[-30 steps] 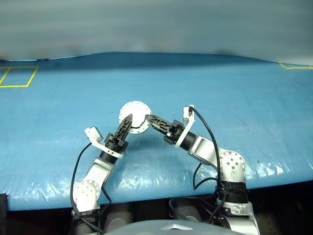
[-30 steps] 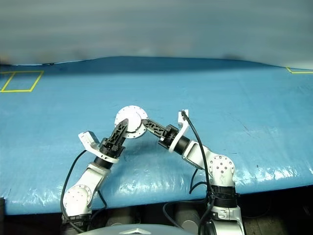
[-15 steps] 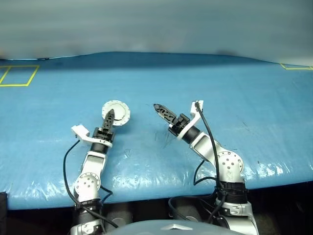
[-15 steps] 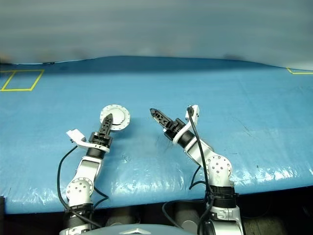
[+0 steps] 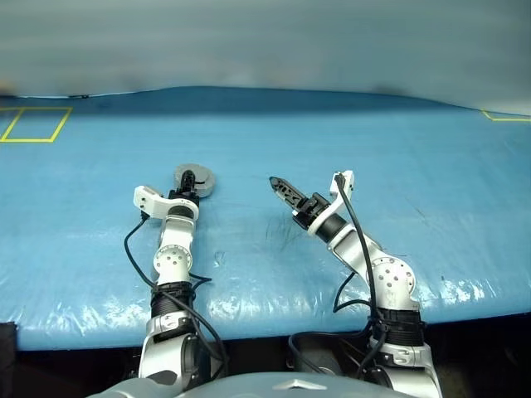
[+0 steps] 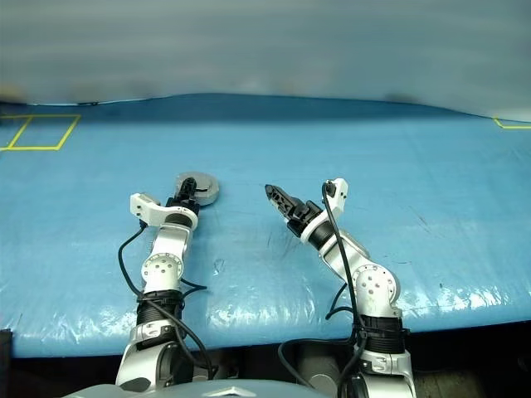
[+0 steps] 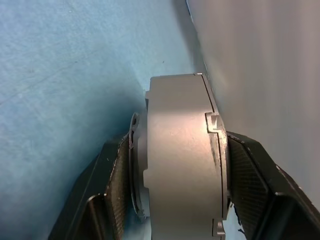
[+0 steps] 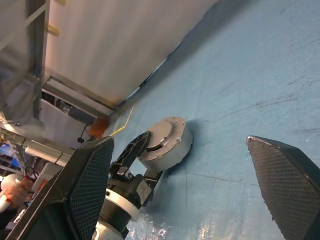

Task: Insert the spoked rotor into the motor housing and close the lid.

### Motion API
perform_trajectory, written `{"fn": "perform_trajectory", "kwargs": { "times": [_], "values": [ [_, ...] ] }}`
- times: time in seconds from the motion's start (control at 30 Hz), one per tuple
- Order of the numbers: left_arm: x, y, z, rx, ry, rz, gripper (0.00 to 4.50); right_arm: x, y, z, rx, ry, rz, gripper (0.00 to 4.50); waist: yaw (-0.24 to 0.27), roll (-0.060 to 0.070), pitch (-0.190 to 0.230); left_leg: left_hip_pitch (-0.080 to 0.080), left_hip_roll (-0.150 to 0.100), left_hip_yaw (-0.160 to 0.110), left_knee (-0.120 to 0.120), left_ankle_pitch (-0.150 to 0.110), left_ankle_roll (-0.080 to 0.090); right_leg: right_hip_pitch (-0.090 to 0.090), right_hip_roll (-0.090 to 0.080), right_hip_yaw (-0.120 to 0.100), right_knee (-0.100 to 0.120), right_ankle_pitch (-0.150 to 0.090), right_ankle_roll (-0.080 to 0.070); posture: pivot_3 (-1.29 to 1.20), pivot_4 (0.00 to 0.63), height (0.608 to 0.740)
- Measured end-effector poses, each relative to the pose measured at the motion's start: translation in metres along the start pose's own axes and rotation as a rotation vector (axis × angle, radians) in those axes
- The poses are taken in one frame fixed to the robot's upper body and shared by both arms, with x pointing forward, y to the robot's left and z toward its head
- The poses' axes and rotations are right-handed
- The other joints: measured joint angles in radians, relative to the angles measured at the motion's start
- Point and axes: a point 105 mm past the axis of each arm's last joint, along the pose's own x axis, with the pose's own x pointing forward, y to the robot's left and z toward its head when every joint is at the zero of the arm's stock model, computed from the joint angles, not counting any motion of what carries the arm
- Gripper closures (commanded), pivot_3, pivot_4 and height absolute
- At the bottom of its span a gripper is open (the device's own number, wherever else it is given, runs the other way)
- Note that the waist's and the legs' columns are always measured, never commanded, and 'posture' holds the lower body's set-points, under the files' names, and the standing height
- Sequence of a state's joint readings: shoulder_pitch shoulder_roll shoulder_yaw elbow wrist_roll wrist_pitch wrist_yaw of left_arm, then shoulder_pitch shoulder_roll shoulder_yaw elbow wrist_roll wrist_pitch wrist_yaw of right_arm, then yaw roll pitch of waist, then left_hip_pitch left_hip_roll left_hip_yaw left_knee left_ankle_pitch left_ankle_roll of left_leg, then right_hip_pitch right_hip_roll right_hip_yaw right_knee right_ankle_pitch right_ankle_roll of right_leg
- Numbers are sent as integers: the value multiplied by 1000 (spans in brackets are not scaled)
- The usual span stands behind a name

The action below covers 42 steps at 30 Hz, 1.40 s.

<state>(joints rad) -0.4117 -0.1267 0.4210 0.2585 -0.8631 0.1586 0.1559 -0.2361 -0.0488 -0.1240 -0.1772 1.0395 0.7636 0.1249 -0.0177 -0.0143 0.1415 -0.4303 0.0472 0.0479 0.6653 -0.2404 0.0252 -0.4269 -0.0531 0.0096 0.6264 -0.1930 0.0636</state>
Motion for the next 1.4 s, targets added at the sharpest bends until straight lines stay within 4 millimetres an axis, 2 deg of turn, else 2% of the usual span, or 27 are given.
{"fn": "perform_trajectory", "kwargs": {
  "times": [0.07, 0.1, 0.27, 0.37, 0.4, 0.47, 0.53, 0.6, 0.67, 0.7, 0.8, 0.97, 1.03, 1.13, 1.4],
  "values": [
    [-1, 1, 7, 19, -43, 15, 176, -1, -2, -2, 3, 2, -9, 0, -1, 0, 0, 1, 0, 0, 0, 0, 0, 0, 0, 0, 0, 0, 0, 0, 150, 740],
    [-2, 3, 13, 31, -72, 27, 52, -1, -2, -2, 6, 2, -9, 0, -4, 1, 0, 1, 0, 1, 0, 0, 0, 0, 0, 1, 0, 0, 0, 0, 150, 740],
    [-16, 28, 49, 107, -218, 116, 52, -2, -4, -3, 16, 17, -20, 0, -10, 1, -1, 3, 1, 2, 0, 0, 0, 1, 0, 2, 1, 0, 0, 0, 150, 740],
    [-31, 46, 79, 165, -334, 178, 52, -2, -6, -5, 1, 36, -34, 0, -9, 1, 0, 2, 0, 2, 0, 0, 0, 1, 0, 2, 1, 0, 0, 0, 150, 740],
    [-35, 50, 87, 191, -367, 189, 52, -2, -8, -5, -29, 38, -45, 0, -8, 1, -1, 2, 0, 2, 0, 0, 0, 1, 0, 2, 1, 0, -1, 0, 150, 740],
    [-47, 50, 108, 335, -442, 147, 52, -2, -16, 2, -222, -4, -97, 0, -7, 1, 0, 1, 0, 2, 0, 0, 0, 0, 0, 2, 0, 0, -1, 0, 150, 740],
    [-53, 30, 117, 505, -453, -18, 52, -4, -22, 12, -452, -54, -136, 0, 3, 1, 0, 0, 0, 2, 0, 0, -1, 0, -1, 1, 0, -1, -2, 0, 150, 740],
    [-57, -2, 100, 633, -373, -253, 52, -6, -27, 16, -630, -56, -158, 0, 11, 1, -1, 1, -1, 3, 0, 1, 0, 1, -3, 1, 0, -3, -5, 0, 150, 740],
    [-68, -32, 59, 719, -204, -531, 52, -8, -36, 11, -781, 4, -148, 0, 11, 1, -1, 1, -2, 5, 1, 1, 1, 1, -4, 2, 0, -3, -5, 0, 150, 740],
    [-75, -41, 37, 748, -107, -642, 52, -12, -42, 8, -832, 43, -141, 0, 9, 1, -1, 2, -3, 5, 1, 1, 1, 1, -5, 3, 0, -3, -5, 0, 150, 740],
    [-90, -45, -6, 885, 119, -835, 52, -28, -54, 3, -923, 149, -81, 0, 3, 1, 0, 3, -1, 5, 1, 1, 1, 0, -3, 3, 1, -3, -5, 0, 150, 740],
    [-103, -36, -43, 1122, 325, -989, 52, -38, -61, 11, -966, 179, -53, 0, -5, 2, 0, 6, 1, 4, -1, 2, 0, 0, 1, 4, 3, -4, -7, 0, 150, 740],
    [-105, -25, -54, 1192, 397, -1010, 52, -39, -59, 16, -969, 166, -47, 0, -4, 2, 0, 6, 2, 4, -1, 2, 0, 0, 1, 4, 3, -4, -7, 0, 150, 740],
    [-106, -14, -60, 1230, 444, -1016, 52, -39, -58, 19, -973, 163, -26, 0, 0, 2, 0, 5, 1, 4, -1, 2, 0, 0, 1, 4, 2, -4, -7, 0, 150, 740],
    [-106, -11, -63, 1248, 458, -1032, 52, -39, -60, 16, -970, 171, -17, 0, 7, 2, 0, 5, 1, 4, -1, 2, 0, 0, 0, 4, 3, -3, -7, 0, 150, 740]
  ]
}}
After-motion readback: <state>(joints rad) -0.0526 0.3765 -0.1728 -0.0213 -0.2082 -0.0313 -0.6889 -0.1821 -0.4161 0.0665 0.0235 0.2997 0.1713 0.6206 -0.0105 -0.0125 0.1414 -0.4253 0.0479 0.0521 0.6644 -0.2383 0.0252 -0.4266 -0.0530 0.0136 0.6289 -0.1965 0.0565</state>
